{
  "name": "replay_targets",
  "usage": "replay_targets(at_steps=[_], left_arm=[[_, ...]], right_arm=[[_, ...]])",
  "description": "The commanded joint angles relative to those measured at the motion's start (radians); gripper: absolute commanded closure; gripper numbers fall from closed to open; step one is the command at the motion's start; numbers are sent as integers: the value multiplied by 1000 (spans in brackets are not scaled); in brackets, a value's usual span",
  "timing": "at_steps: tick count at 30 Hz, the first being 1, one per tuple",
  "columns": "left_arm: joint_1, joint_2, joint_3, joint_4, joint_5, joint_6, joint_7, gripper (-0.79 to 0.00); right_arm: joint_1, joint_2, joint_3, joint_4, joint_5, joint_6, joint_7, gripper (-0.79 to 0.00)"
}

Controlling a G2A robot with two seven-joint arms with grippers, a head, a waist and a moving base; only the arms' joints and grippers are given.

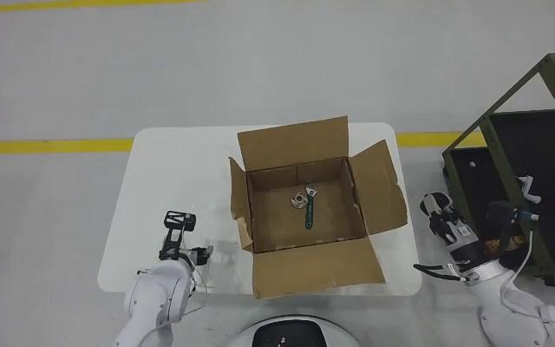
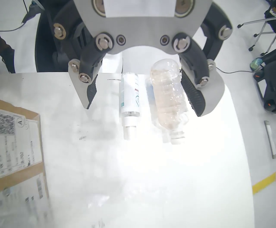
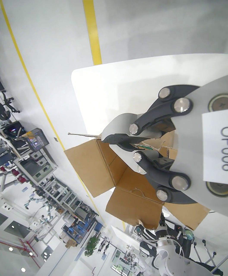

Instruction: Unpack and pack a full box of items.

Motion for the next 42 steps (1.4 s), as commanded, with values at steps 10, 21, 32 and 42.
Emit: replay_targets(at_steps=[10,21,32,42], left_arm=[[-77,-2,-12,-196,-46,36,47,-785],[-191,-8,57,-210,6,95,93,-785],[-200,-11,94,-220,28,103,108,-785],[-200,-11,94,-220,28,103,108,-785]], right_arm=[[45,2,-33,-24,7,-8,64,0],[93,4,-105,3,-56,-40,99,0],[93,4,-105,3,-56,-40,99,0],[93,4,-105,3,-56,-40,99,0]])
